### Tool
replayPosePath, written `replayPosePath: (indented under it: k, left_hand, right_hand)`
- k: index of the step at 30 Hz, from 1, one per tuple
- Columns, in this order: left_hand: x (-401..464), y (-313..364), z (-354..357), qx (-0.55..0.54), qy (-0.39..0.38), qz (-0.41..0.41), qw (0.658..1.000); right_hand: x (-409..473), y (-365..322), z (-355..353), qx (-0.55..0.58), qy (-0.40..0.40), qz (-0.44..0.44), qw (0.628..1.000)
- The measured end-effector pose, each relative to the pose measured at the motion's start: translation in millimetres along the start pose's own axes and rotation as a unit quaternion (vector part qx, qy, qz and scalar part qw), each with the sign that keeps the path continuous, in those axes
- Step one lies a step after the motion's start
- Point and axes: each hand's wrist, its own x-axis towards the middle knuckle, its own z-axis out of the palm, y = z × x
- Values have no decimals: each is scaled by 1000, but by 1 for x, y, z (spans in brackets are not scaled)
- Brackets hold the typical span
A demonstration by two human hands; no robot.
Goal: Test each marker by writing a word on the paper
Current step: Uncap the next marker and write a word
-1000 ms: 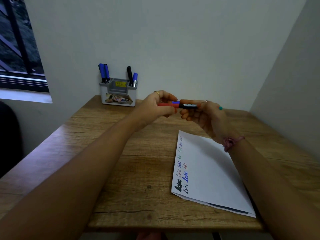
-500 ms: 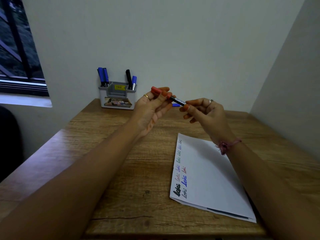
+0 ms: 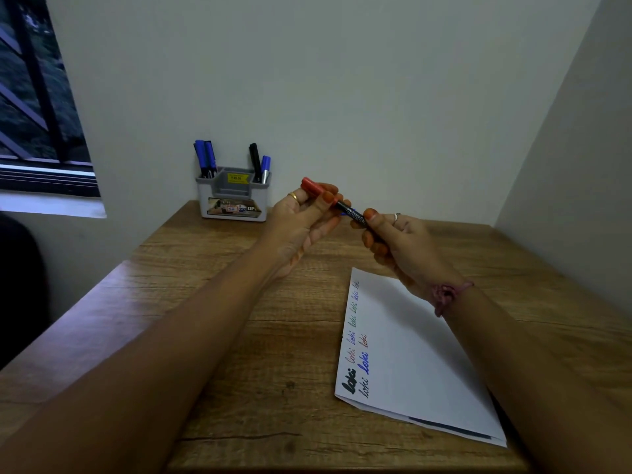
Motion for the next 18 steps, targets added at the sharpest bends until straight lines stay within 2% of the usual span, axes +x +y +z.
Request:
replayPosePath:
  k: [6, 9, 12, 14, 15, 17, 18]
  left_hand:
    - [1, 0, -3, 3, 0, -10, 1000]
    - [2, -2, -5, 12, 12, -12, 1000]
    - [6, 0, -14, 5, 74, 9, 997]
    - [10, 2, -24, 8, 130, 31, 991]
    - [11, 3, -29, 15, 151, 41, 988]
    - [14, 5, -37, 27, 182, 56, 981]
    - [14, 5, -40, 28, 195, 63, 978]
  right_hand:
    - [4, 3, 0, 18, -36, 38, 998]
    - [7, 4, -13, -116, -91, 36, 988]
    - [4, -11, -20, -264, -199, 7, 944]
    - [14, 1, -29, -374, -189, 30, 907]
    - [25, 33, -55, -420, -208, 77, 880]
    - [47, 101, -105, -440, -227, 161, 854]
    - [46, 115, -115, -466, -223, 157, 842]
